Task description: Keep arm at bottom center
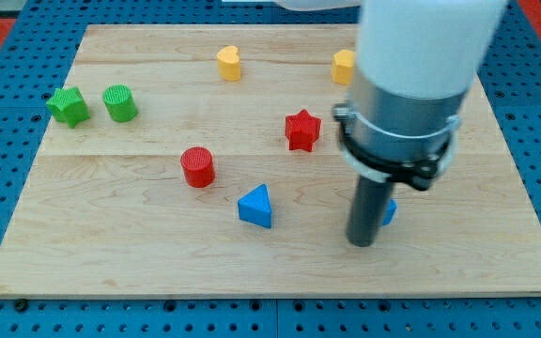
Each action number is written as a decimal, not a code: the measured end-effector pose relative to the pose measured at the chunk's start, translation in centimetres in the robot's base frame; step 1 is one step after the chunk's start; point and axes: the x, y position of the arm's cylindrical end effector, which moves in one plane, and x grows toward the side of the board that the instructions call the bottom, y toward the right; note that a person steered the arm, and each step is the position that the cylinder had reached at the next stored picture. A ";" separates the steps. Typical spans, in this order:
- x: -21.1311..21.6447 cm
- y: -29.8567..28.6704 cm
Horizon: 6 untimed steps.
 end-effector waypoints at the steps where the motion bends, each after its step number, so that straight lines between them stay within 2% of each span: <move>1: 0.9 1.5; 2: 3.3 -1.0; 3: 3.3 -9.7; 4: 3.3 -14.9; 6: 3.3 -16.4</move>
